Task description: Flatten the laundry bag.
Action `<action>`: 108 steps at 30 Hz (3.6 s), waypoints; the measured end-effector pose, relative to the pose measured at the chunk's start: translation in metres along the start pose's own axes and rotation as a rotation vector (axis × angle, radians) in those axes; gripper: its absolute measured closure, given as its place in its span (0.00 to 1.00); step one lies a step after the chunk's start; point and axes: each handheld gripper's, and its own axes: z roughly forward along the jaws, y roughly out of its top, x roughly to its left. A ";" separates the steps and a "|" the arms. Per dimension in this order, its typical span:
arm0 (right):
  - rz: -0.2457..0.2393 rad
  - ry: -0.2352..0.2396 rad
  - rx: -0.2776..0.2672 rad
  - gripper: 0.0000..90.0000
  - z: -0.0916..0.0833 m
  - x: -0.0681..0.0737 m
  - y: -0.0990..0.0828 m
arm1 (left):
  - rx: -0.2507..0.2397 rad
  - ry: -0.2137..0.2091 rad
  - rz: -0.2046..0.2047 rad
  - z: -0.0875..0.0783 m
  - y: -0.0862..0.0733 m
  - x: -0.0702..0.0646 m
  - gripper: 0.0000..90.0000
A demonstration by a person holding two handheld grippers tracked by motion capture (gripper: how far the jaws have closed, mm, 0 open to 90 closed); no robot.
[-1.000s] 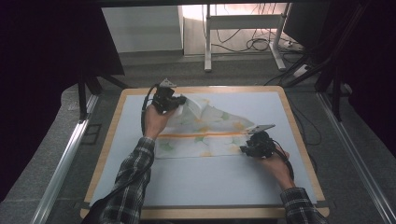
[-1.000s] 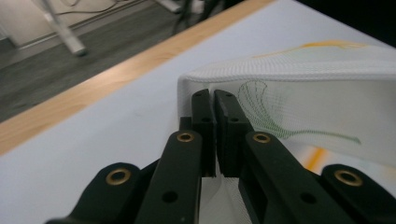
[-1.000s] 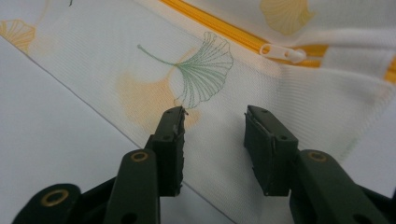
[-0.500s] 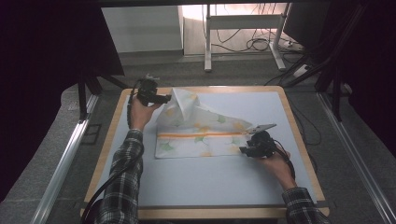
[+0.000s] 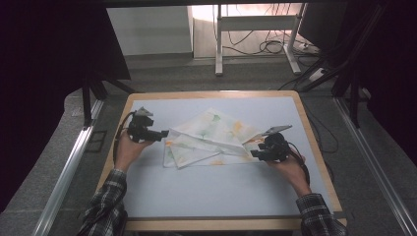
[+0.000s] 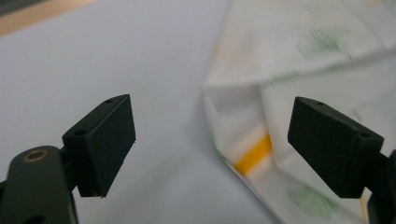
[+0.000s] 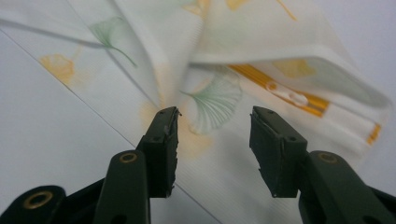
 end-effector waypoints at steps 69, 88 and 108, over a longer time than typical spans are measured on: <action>-0.181 0.178 0.038 0.53 0.077 0.067 0.074 | 0.089 -0.072 0.102 -0.011 -0.054 -0.036 0.18; -0.166 0.061 -0.018 0.99 0.060 0.058 0.083 | 0.131 -0.110 0.135 0.004 -0.051 -0.055 0.98; 0.083 -0.115 -0.058 0.65 0.004 -0.050 0.056 | 0.054 -0.181 0.108 -0.051 -0.071 -0.047 0.35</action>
